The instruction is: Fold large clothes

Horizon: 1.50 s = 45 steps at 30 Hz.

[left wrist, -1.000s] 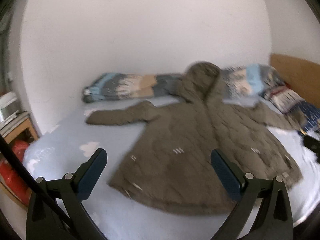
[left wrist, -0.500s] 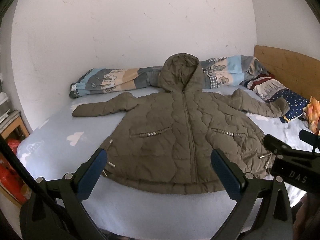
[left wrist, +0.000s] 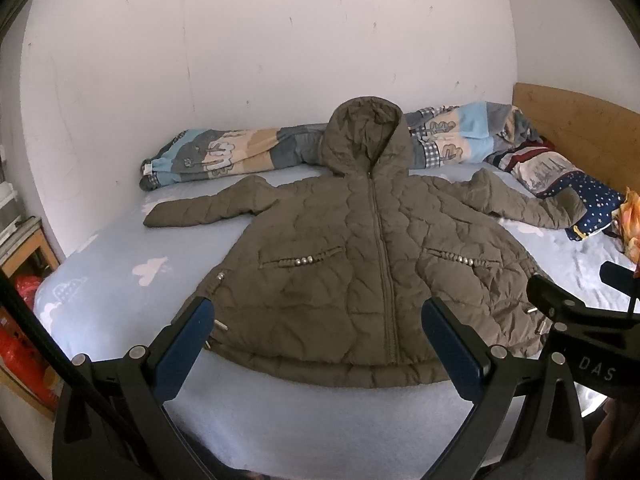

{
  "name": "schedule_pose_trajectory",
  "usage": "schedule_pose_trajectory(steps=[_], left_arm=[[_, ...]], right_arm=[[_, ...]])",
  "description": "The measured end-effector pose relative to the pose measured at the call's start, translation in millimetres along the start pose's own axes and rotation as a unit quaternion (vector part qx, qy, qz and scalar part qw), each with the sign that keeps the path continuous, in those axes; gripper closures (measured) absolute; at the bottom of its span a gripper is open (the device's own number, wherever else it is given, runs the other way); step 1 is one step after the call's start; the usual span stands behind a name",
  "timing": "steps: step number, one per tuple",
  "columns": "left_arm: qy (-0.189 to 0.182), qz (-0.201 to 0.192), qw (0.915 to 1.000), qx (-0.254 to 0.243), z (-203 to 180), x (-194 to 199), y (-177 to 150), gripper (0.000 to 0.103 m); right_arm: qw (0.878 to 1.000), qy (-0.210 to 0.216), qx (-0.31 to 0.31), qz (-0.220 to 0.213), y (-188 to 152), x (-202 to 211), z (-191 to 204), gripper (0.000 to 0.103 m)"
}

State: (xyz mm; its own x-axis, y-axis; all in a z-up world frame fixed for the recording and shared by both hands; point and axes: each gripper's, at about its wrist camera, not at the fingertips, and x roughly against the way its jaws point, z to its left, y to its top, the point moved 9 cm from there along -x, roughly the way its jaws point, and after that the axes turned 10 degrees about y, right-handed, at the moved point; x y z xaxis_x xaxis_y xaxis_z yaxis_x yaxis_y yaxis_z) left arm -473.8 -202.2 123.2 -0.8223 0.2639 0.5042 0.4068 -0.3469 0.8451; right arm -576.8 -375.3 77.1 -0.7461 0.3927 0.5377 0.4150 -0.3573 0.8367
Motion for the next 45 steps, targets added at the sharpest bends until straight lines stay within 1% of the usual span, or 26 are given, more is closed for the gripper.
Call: schedule_pose_trajectory(steps=[4,10,18,23,27,29,32,36,40,43,45], left_arm=[[0.005,-0.001,1.0,-0.002,-0.1,-1.9,-0.1,0.0],[0.012,0.008,0.9999,-0.003,-0.5,-8.3,-3.5,0.0],[0.011,0.013,0.9998,-0.01,-2.5,-15.0,-9.4,0.0],[0.013,0.014,0.9998,-0.006,-4.7,-26.1,-1.8,0.0],[0.011,0.017,0.9998,-0.008,-9.7,-40.2,8.0,0.0],[0.012,0.013,0.9997,-0.017,-13.3,-50.4,17.8,0.0],[0.018,-0.002,0.9994,-0.031,-17.5,-66.5,35.6,0.0],[0.02,-0.008,0.9989,-0.041,-24.8,-100.2,61.1,0.0],[0.022,-0.007,0.9991,-0.035,-36.1,-141.3,84.8,0.0],[0.016,-0.002,0.9994,-0.029,-41.8,-168.0,92.6,0.0],[0.012,0.015,0.9994,-0.029,-45.3,-189.9,92.7,0.0]], right_arm=[[1.0,0.002,0.0,0.003,-0.9,-2.4,-1.1,0.0],[1.0,0.006,0.001,0.008,-2.1,-6.6,0.3,0.0],[1.0,0.01,0.004,0.016,-5.0,-12.5,1.3,0.0],[1.0,0.015,-0.008,0.026,-9.4,-17.3,-4.7,0.0],[0.999,0.017,-0.026,0.034,-12.3,-21.9,-18.0,0.0],[0.999,0.015,-0.033,0.039,-13.6,-24.1,-26.0,0.0],[0.997,0.018,-0.057,0.046,-12.8,-30.5,-42.3,0.0],[0.993,0.025,-0.099,0.052,-9.1,-39.4,-71.0,0.0],[0.992,0.01,-0.114,0.042,8.4,-45.3,-98.1,0.0],[0.993,-0.001,-0.11,0.031,30.3,-55.2,-115.9,0.0],[0.993,0.0,-0.114,0.037,39.9,-66.8,-129.4,0.0]])
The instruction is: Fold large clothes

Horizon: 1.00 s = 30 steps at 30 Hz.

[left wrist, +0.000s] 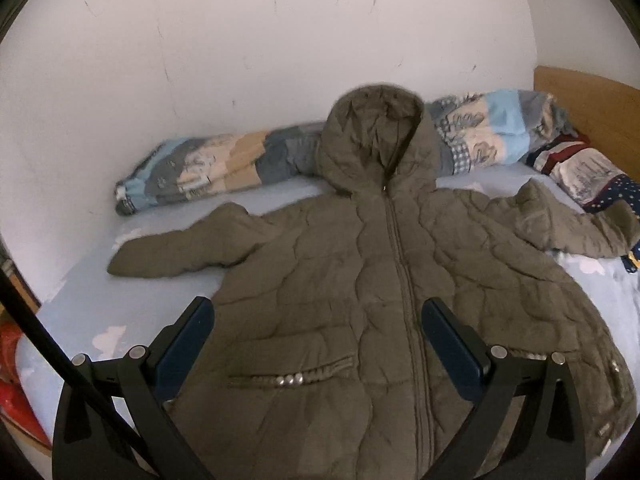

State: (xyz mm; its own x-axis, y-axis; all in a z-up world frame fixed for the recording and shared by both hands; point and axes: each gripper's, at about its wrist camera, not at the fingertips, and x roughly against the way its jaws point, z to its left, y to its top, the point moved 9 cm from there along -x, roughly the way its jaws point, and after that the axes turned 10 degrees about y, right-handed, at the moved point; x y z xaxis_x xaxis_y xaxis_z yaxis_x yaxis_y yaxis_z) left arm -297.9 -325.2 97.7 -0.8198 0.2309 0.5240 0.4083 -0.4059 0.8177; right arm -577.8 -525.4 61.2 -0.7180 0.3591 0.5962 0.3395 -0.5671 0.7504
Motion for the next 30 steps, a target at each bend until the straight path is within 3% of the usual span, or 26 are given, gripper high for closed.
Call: schedule_pose_trajectory(steps=[3,8,16,18,22,30], left_arm=[[-0.004,0.028,0.9996,-0.003,-4.0,-28.5,-0.7,0.0],[0.003,0.033,0.9994,-0.008,1.2,-50.5,4.0,0.0],[-0.002,0.061,0.9981,0.012,10.7,-64.7,-1.2,0.0],[-0.001,0.067,0.9977,0.013,11.6,-69.6,-2.7,0.0],[0.002,0.078,0.9968,0.017,12.5,-78.1,-6.8,0.0],[0.009,0.091,0.9957,0.01,11.8,-89.3,-14.0,0.0]], right_arm=[[1.0,-0.002,-0.025,0.008,23.7,-21.4,-29.4,0.0],[0.994,-0.02,-0.106,0.002,63.8,-56.4,-105.3,0.001],[0.972,-0.047,-0.228,-0.017,101.6,-102.8,-234.3,0.028],[0.965,-0.045,-0.255,-0.028,109.4,-107.0,-259.6,0.04],[0.949,-0.055,-0.304,-0.056,123.3,-109.4,-305.8,0.041],[0.937,-0.055,-0.339,-0.071,137.4,-132.1,-356.0,0.041]])
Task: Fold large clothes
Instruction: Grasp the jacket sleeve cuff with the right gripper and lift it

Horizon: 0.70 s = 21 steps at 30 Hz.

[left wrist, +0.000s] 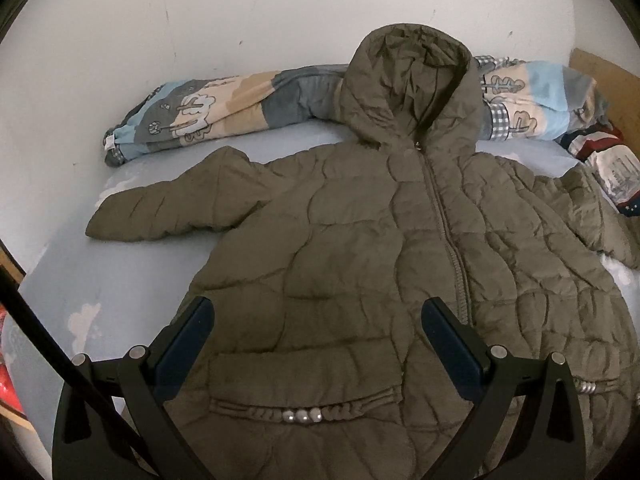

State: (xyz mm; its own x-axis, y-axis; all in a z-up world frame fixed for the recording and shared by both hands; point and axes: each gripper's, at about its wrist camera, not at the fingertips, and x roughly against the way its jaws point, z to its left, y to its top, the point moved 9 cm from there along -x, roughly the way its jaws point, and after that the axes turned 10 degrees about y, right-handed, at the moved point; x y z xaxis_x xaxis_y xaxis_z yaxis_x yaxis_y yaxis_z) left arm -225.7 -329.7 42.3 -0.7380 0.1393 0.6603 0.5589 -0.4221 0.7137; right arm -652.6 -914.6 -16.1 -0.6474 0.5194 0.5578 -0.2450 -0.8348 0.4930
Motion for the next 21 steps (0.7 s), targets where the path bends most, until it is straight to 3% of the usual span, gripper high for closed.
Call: schedule_pose_trajectory(steps=[6,7,9,12,16,19,21], left_arm=[[0.003,0.004,0.9999,-0.015,-6.6,-4.3,-3.7,0.0],[0.003,0.004,0.9999,-0.016,-7.0,-4.9,-3.7,0.0],[0.003,0.006,0.9998,-0.019,-8.1,-7.1,-5.3,0.0],[0.0,0.021,0.9994,-0.027,-12.6,-14.2,-10.5,0.0],[0.001,0.058,0.9978,-0.031,-16.6,-28.4,-26.8,0.0],[0.017,0.097,0.9941,-0.047,-17.1,-43.8,-43.5,0.0],[0.007,0.109,0.9933,-0.038,-16.4,-46.9,-47.8,0.0]], right_arm=[[1.0,-0.007,-0.001,0.002,14.6,-24.6,-3.7,0.043],[1.0,-0.006,-0.007,0.002,16.7,-28.9,-6.5,0.047],[1.0,-0.005,-0.013,0.008,17.1,-35.0,-9.9,0.069],[1.0,-0.005,-0.007,0.005,17.2,-32.4,-11.9,0.082],[1.0,-0.001,0.009,-0.023,18.3,-10.5,2.1,0.085],[0.999,0.016,0.019,-0.04,21.0,7.6,23.7,0.086],[0.998,0.034,0.029,-0.05,23.5,22.6,45.3,0.086]])
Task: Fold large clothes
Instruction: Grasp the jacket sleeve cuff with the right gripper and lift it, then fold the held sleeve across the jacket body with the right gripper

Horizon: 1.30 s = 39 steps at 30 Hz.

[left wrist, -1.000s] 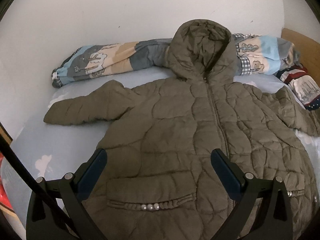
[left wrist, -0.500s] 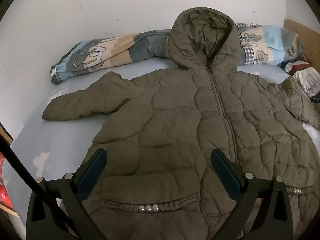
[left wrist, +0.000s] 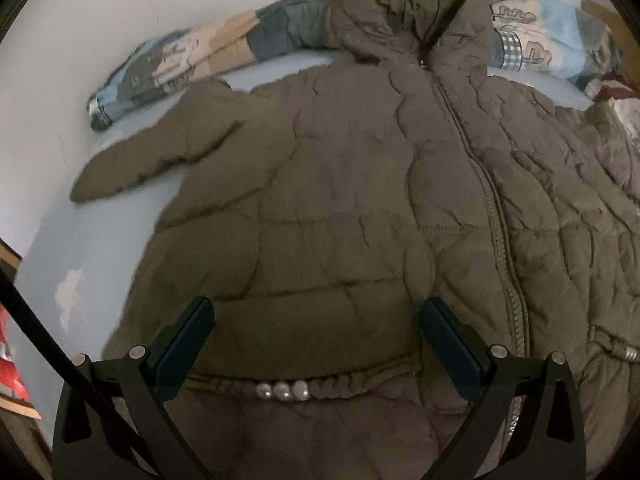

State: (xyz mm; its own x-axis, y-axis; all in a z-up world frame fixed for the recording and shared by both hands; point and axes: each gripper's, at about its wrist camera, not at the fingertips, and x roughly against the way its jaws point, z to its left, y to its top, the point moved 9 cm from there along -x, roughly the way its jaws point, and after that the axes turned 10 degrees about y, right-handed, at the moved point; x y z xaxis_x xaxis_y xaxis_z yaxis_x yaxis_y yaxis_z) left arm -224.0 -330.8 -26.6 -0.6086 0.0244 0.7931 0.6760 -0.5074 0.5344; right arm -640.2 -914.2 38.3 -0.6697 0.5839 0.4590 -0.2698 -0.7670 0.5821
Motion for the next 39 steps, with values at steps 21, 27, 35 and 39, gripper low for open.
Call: schedule_pose_trajectory(steps=[21,27,35,39], left_arm=[[-0.025,-0.063,0.9951,0.072,63.8,53.1,36.2,0.0],[-0.028,-0.062,0.9925,0.102,95.4,52.8,36.5,0.0],[-0.029,-0.051,0.9899,0.129,119.7,46.9,35.0,0.0],[-0.03,-0.045,0.9896,0.134,124.0,44.0,33.7,0.0]], right_arm=[[0.968,0.194,0.159,0.013,-33.1,107.3,340.5,0.087],[0.951,0.218,0.204,0.077,-103.4,98.3,414.0,0.087],[0.927,0.231,0.253,0.155,-226.8,51.7,465.2,0.087],[0.916,0.227,0.265,0.198,-290.2,17.2,468.2,0.087]])
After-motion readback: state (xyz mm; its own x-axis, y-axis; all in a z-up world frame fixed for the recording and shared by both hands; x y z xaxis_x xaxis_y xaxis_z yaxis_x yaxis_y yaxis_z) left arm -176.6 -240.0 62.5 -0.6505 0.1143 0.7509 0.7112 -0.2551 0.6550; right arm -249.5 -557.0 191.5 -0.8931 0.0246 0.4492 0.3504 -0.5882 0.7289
